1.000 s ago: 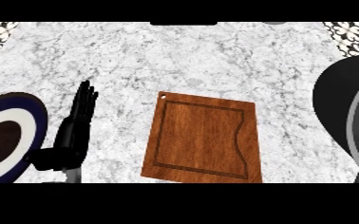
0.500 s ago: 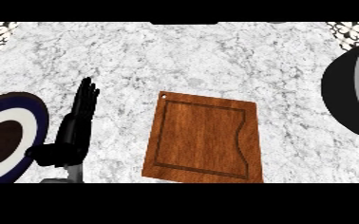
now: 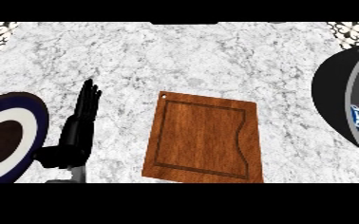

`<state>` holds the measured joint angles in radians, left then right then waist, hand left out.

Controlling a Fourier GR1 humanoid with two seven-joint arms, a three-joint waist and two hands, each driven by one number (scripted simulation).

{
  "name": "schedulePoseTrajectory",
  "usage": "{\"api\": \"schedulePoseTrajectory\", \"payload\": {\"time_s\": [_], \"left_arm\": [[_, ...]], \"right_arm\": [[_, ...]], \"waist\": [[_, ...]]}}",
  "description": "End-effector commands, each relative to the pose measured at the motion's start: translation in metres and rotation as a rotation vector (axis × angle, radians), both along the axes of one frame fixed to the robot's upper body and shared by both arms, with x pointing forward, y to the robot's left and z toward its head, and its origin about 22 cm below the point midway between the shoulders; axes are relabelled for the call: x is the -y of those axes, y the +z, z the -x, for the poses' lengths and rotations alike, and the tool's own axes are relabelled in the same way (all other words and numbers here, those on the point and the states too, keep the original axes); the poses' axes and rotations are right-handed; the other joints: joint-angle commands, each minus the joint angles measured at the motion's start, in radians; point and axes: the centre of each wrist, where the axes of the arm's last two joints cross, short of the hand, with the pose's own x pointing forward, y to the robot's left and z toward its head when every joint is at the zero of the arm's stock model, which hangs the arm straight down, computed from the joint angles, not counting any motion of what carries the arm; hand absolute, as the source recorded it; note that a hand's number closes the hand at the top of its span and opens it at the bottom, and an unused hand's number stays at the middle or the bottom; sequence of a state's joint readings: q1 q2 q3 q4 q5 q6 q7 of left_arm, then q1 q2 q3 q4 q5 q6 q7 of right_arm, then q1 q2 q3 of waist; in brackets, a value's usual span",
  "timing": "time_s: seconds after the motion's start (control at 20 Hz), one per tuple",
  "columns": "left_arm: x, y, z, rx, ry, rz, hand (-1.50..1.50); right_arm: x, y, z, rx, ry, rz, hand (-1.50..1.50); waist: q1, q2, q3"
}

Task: Pick the can from the cutting board and place it in the pot

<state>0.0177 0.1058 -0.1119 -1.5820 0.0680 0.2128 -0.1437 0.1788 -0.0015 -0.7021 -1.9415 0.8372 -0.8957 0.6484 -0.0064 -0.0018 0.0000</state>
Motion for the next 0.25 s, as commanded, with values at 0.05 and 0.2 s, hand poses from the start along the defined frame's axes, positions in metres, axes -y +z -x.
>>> {"api": "schedulePoseTrajectory", "payload": {"time_s": [0.05,0.2], "left_arm": [[-0.005,0.018,0.002,-0.01,-0.004,0.013,0.0],[-0.007,0.003,-0.008,0.011,0.002,-0.006,0.0]], "right_arm": [[-0.015,0.011,0.034,0.102,-0.071,0.023,-1.5],[-0.002,-0.004,0.052,0.062,-0.121,0.035,-1.5]], "waist": [[-0.003,-0.002,0.0],[-0.005,0.0,0.0]]}}
